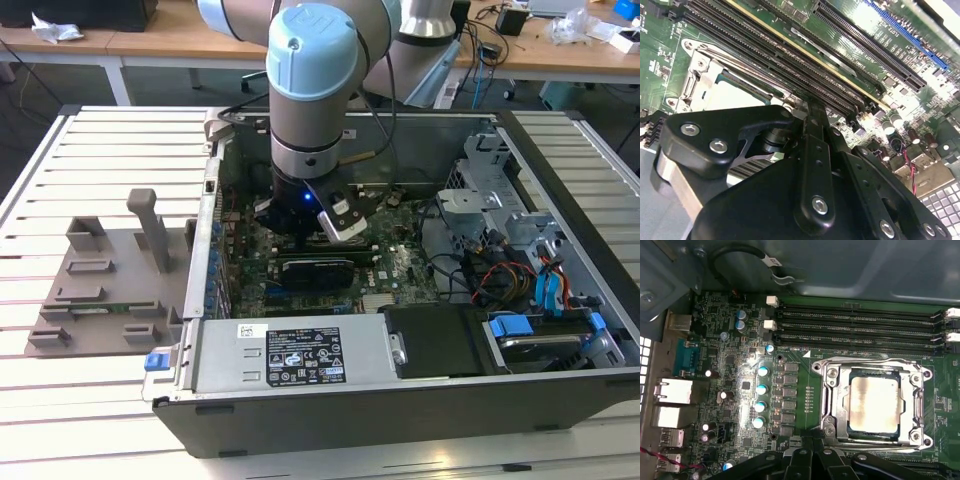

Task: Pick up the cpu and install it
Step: 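Install the second cpu locking lever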

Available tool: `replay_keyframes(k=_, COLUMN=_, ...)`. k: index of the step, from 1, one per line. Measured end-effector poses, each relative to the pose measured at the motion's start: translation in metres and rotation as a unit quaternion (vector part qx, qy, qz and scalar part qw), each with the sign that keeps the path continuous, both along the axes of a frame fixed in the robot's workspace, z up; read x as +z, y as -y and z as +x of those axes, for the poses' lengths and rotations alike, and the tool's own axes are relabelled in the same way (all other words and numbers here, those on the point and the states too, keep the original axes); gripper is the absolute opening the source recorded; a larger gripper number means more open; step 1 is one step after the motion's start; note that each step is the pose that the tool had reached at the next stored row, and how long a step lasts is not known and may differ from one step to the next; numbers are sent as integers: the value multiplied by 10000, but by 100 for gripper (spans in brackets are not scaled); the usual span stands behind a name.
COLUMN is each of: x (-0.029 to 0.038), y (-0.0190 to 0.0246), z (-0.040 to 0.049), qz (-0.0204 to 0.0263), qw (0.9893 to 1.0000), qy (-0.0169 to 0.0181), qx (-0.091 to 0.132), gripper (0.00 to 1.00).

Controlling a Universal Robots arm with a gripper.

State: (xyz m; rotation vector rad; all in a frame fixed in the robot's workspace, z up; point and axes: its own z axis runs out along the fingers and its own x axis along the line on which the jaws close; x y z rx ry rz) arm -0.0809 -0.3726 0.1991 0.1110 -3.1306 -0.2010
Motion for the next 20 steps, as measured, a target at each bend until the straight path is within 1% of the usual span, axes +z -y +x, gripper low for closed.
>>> replay_keyframes(k=3, x=68, y=1, z=1, qz=-10, qw=10000, qy=-2, qx=2, gripper=11)
replay_keyframes(k=5, x=100, y=-2, z=1, qz=-15, qw=10000, qy=-2, qx=1, gripper=11)
replay_keyframes(k=8, x=107, y=-13, z=48, qz=-41, qw=10000, qy=-7, qx=0, gripper=11)
replay_keyframes(k=11, x=107, y=-39, z=138, qz=-88, qw=10000, qy=-22, qx=0, gripper=11)
replay_keyframes(k=14, x=108, y=-74, z=229, qz=-145, qw=9999, qy=-38, qx=0, gripper=11)
replay_keyframes(k=15, x=107, y=-101, z=279, qz=-179, qw=9998, qy=-46, qx=0, gripper=11)
replay_keyframes(k=16, x=107, y=-117, z=306, qz=-199, qw=9998, qy=-51, qx=0, gripper=11)
replay_keyframes(k=17, x=108, y=-146, z=350, qz=-231, qw=9997, qy=-58, qx=1, gripper=11)
replay_keyframes(k=20, x=107, y=-211, z=433, qz=-282, qw=9996, qy=-72, qx=0, gripper=11)
